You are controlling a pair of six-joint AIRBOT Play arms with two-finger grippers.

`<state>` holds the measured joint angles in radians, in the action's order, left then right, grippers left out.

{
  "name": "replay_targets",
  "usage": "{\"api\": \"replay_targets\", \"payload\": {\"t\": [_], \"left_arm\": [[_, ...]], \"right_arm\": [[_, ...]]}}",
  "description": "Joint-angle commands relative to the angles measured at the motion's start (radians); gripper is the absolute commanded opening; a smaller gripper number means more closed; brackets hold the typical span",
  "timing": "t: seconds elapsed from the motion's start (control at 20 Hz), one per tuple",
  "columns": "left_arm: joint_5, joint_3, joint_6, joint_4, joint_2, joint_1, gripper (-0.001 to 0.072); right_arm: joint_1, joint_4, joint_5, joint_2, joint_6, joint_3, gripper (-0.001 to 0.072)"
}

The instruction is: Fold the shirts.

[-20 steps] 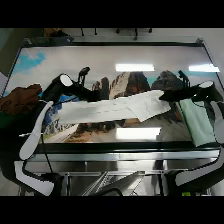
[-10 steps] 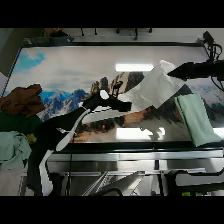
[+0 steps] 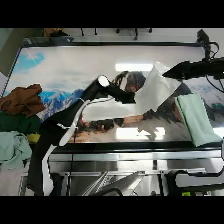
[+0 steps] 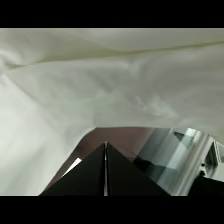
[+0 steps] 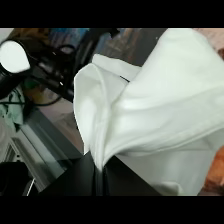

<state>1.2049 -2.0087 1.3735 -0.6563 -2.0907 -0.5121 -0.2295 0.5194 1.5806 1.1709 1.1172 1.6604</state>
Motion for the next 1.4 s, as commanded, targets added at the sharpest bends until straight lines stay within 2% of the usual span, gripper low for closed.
{"api": "replay_targets", "payload": {"t": [0.0,0.2,0.4,0.5,0.55,0.6,0.65,0.7,0.75,0.95,1.0,1.05,1.15,1.25,1.35], "left_arm": [[0.212,-0.038,-0.004,-0.006,0.138,0.164,0.0012],[0.316,-0.037,-0.003,-0.005,0.352,0.402,0.0013],[0.291,0.077,-0.037,-0.005,0.545,0.581,0.0013],[0.27,0.176,-0.081,-0.005,0.623,0.629,0.0014],[0.255,0.234,-0.106,-0.005,0.657,0.643,0.0014],[0.246,0.281,-0.126,-0.005,0.682,0.65,0.0014],[0.241,0.321,-0.138,-0.004,0.699,0.656,0.0014],[0.233,0.36,-0.152,-0.004,0.714,0.664,0.0014],[0.232,0.391,-0.17,-0.003,0.724,0.667,0.0014],[0.232,0.474,-0.215,-0.003,0.746,0.666,0.0014],[0.231,0.477,-0.218,-0.004,0.746,0.667,0.0014],[0.231,0.477,-0.218,-0.003,0.746,0.667,0.0014],[0.237,0.477,-0.218,-0.002,0.746,0.667,0.0014],[0.237,0.477,-0.218,-0.002,0.746,0.667,0.0014],[0.236,0.477,-0.218,-0.002,0.746,0.667,0.0014]], "right_arm": [[0.112,0.011,-0.09,0.002,0.042,-0.021,0.0022],[0.36,0.134,-0.341,0.013,0.119,-0.095,0.0022],[0.674,0.135,-0.646,0.137,0.113,-0.144,0.0022],[0.835,0.132,-0.876,0.241,0.043,-0.144,0.0025],[0.914,0.132,-1.017,0.304,0.014,-0.143,0.0201],[0.966,0.132,-1.111,0.354,0.005,-0.14,0.0477],[0.995,0.132,-1.157,0.388,0.004,-0.139,0.048],[0.997,0.14,-1.15,0.398,0.001,-0.139,0.0344],[0.98,0.163,-1.122,0.389,-0.006,-0.139,0.0296],[0.787,0.195,-0.931,0.254,-0.006,-0.139,0.0306],[0.721,0.217,-0.866,0.219,-0.005,-0.139,0.0354],[0.644,0.253,-0.794,0.188,0.022,-0.139,0.052],[0.489,0.342,-0.639,0.158,0.109,-0.139,0.0553],[0.347,0.4,-0.491,0.163,0.171,-0.152,0.0656],[0.252,0.401,-0.403,0.19,0.17,-0.182,0.0656]]}}
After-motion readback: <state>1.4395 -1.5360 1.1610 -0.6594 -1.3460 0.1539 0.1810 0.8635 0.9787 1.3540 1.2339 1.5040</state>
